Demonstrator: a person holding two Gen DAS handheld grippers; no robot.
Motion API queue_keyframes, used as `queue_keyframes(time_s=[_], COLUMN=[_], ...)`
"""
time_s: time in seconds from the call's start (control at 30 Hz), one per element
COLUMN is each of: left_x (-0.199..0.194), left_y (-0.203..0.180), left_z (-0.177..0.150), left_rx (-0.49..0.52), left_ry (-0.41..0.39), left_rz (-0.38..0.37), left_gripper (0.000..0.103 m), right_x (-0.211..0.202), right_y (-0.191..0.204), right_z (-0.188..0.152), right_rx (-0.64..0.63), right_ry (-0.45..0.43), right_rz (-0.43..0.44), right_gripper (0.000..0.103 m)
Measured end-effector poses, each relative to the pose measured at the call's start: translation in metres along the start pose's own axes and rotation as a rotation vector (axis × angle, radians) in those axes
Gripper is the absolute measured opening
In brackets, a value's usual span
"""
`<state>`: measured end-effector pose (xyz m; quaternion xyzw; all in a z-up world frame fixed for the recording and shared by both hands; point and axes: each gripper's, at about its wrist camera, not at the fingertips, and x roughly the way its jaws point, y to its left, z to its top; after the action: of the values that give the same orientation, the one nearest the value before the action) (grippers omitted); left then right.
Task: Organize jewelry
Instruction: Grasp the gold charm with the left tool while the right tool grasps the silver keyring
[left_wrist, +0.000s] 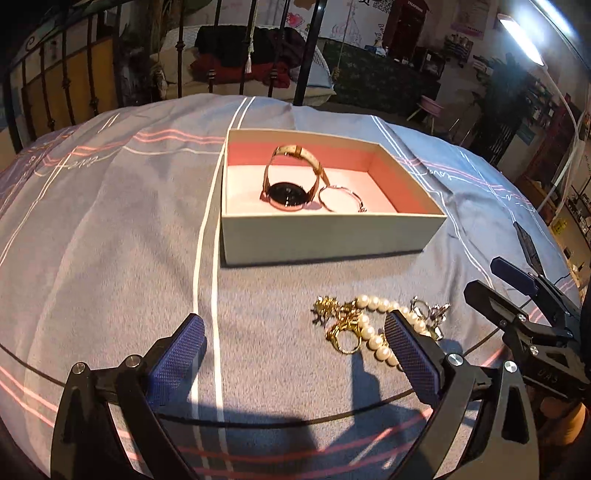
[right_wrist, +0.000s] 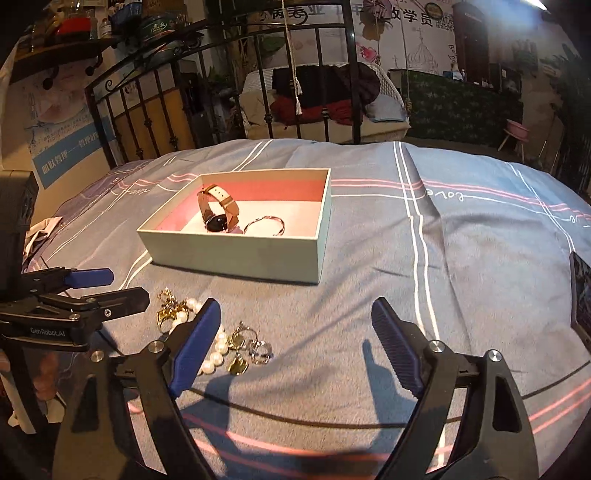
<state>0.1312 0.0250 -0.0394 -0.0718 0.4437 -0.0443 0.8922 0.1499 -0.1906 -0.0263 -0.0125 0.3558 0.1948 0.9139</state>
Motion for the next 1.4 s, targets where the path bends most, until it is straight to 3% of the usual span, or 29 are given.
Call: queue_keyframes(time_s=[0.23,0.4,0.57,0.67,0.83,1.03,1.1,1.2,1.4], left_x=[0.009,0.018,0.025,0.028,0.027,0.023,0.022,0.020,0.014], left_y=[-0.007,-0.018,-0.022,-0.026,-0.031,-0.022,-0.018,-0.013,-0.010], left_z=[-0.016,-0.018,-0.012,-0.010,-0.009,-0.007,-0.007,-0.006,-0.007], left_rx=[0.086,0.142,0.134,0.142,0.146,0.116,0.104,0.088,0.077], left_ry=[0.024,0.033,0.036,0.030,0.018,-0.001,-0.004,-0.004,-0.005], left_rz=[0.064,0.085,0.086,0.091,0.082,0.100,0.097,0.085,0.068], left_gripper=[0.095,0.094,0.093,0.084,0.068,0.039,0.031,0.026,0.023], right_x=[0.005,0.011,0.017,0.021,0.024,0.024,0.025,0.027,0.022], right_y=[0.007,0.007,0.010,0.013,0.014,0.015,0.017,0.019,0.023], right_z=[-0.017,-0.019,-0.019,-0.017,-0.015,-0.015,-0.016,-0.017,-0.019], right_rx=[-0.036,-0.035,-0.045,-0.054,-0.050,-0.051,-0.059,-0.064,-0.082], right_ry=[0.065,0.101,0.113,0.119,0.118,0.118,0.119,0.125,0.102], right_rz=[-0.021,0.002,0.021,0.032,0.040,0.048,0.050,0.056,0.052], right_gripper=[0.070,0.054,0.046,0.038,0.037,0.037,0.032,0.018,0.018])
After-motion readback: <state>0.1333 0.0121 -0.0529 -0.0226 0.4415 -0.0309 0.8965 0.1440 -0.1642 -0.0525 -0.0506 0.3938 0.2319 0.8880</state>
